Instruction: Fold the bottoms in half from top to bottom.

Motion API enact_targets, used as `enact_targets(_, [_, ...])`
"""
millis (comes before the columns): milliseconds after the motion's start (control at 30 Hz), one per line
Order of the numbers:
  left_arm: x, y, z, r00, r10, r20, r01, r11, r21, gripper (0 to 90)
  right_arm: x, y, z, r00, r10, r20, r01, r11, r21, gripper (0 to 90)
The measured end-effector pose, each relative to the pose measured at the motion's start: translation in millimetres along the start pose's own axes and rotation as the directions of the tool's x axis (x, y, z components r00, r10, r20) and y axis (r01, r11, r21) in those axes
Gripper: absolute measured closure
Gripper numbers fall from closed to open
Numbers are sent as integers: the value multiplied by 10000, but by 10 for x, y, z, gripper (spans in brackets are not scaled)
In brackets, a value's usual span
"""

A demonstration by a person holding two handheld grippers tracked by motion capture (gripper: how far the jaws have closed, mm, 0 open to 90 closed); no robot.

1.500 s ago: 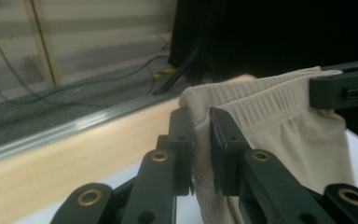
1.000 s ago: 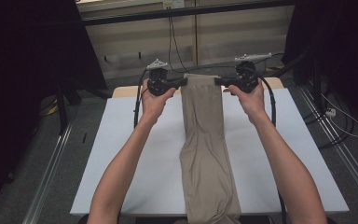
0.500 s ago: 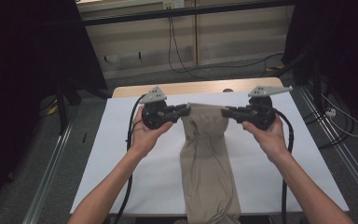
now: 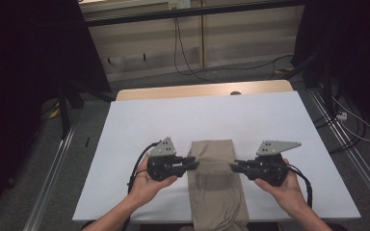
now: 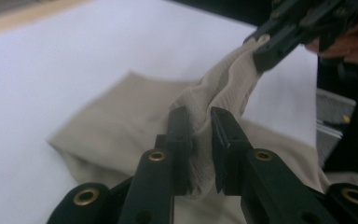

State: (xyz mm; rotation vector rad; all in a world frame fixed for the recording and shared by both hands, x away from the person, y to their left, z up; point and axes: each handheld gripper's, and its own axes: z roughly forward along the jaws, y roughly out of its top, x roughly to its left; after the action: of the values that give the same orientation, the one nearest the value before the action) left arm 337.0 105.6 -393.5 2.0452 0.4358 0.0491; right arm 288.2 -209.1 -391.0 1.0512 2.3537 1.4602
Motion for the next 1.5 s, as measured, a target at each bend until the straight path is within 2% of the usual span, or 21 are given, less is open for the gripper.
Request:
enact_targets(67, [-75,-120,17,9998,-1,209,-5,9995,305,782,61,-110,7,9999,-152,-64,153,9996,256,814])
enact_targets(133, [-145,-202,4,9990,203,405,-225,9984,525,780,109,-185,17,9997,-195,-155,202,9987,477,813])
enact_targets(267, [-274,-339,-12,9978,312,587,-355,9967,729,780,236,-314,14,9987,-349,-359,378,9957,840,810])
enact_targets(333, [-343,-383,-8,9964,528,668,-587,9942,899,779,302,-378,12,9978,-584,-317,614,9927,1034,805])
enact_targets(433, [-420,-446,31,9950,568,825,-660,9914,1129,777,380,-464,12,9972,-722,-182,740,9878,1371,799])
enact_targets(500, [-462,-507,61,9932,749,888,-864,9873,1337,770,420,-522,3,9956,-935,-13,926,9836,1551,790])
enact_targets(567, [-483,-546,97,9923,895,855,-1023,9818,1599,757,454,-564,-1,9933,-1148,115,1106,9759,1884,746])
enact_targets(633, [-480,-559,115,9910,898,988,-1055,9804,1664,743,447,-601,2,9968,-801,18,776,9718,2226,670])
enact_targets(667, [-487,-559,114,9910,874,1016,-1035,9808,1652,735,445,-605,-2,9972,-741,8,721,9731,2187,649])
enact_targets(733, [-507,-554,108,9884,965,1175,-1157,9786,1701,724,446,-578,-18,9973,-634,-364,690,9805,1842,589])
enact_targets(767, [-515,-551,105,9862,1091,1245,-1304,9753,1781,717,443,-557,-21,9974,-534,-492,611,9834,1707,579])
enact_targets(900, [-566,-557,127,9820,1186,1469,-1449,9723,1835,714,413,-466,14,9965,-270,-794,374,9904,1328,559])
enact_targets(1000, [-600,-575,137,9775,1327,1638,-1632,9681,1901,723,362,-404,73,9982,-180,-574,250,9921,1230,665])
enact_targets(1067, [-600,-576,137,9738,1372,1814,-1724,9655,1952,719,326,-400,131,9992,-407,-10,403,9871,1550,714])
enact_targets(1133, [-589,-574,125,9709,1330,1990,-1723,9655,1955,703,305,-446,196,9996,-294,-43,296,9791,2010,755])
enact_targets(1200, [-594,-561,103,9764,1272,1748,-1580,9718,1752,672,340,-497,228,9989,-257,-383,339,9724,2307,765])
enact_targets(1233, [-595,-549,91,9801,1382,1428,-1617,9723,1686,647,370,-511,227,9981,-309,-529,428,9699,2397,767])
enact_targets(1333, [-575,-534,92,9883,1008,1147,-1174,9819,1485,526,470,-538,208,9953,-640,-734,805,9646,2510,820])
enact_targets(1500, [-509,-475,3,9932,665,954,-744,9939,817,412,533,-605,196,9937,-795,-784,980,9574,2716,832])
